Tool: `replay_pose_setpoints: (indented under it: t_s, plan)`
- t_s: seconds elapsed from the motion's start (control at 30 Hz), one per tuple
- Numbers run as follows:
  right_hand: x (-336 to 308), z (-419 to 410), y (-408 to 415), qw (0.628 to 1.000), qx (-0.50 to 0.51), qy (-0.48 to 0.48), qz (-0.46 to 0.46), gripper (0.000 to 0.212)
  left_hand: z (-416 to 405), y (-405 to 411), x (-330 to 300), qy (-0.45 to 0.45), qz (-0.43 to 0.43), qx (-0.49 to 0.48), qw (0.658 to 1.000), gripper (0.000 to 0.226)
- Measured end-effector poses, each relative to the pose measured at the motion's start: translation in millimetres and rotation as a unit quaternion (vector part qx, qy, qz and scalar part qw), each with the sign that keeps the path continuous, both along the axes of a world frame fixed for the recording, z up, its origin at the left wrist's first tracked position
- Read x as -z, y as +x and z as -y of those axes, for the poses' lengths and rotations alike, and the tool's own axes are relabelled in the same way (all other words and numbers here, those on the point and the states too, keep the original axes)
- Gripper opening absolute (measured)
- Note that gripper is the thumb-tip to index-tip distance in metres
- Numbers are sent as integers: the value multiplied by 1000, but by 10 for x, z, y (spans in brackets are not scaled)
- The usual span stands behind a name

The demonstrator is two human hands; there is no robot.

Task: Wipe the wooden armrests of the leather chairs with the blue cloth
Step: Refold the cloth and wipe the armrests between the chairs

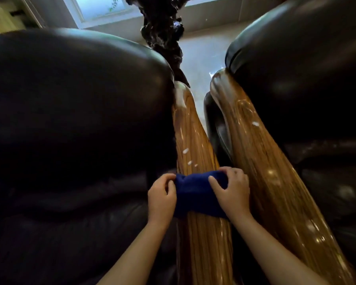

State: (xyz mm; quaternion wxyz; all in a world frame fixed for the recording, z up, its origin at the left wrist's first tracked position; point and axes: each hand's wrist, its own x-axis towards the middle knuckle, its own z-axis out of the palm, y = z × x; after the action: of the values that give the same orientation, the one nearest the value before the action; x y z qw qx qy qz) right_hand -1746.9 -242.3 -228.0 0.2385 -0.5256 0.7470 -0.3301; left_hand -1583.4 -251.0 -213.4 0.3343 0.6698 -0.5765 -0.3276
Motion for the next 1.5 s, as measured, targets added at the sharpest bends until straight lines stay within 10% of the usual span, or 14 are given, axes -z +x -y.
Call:
replay_pose_setpoints:
  t_s: [0.1,0.4,1.07,1.37,1.5]
  plan:
    - [140,98,194,998,-15,41,-49,86,131,-259,195,26,75,-17,997,58]
    - [300,501,280,995,20,14,-96,90,641,-489,475,16,278,-96,956,66]
    - [306,2123,202,998,-11,44,34,86,2134,-503,330,-46,287,-39,956,56]
    - [271,2377,242,995,37,74,-53,81,2484,-401,255,-73,319,9,945,60]
    - [224,2249,14,984,-17,-21,175,64,2198,-112,188,-128,206,39,969,61]
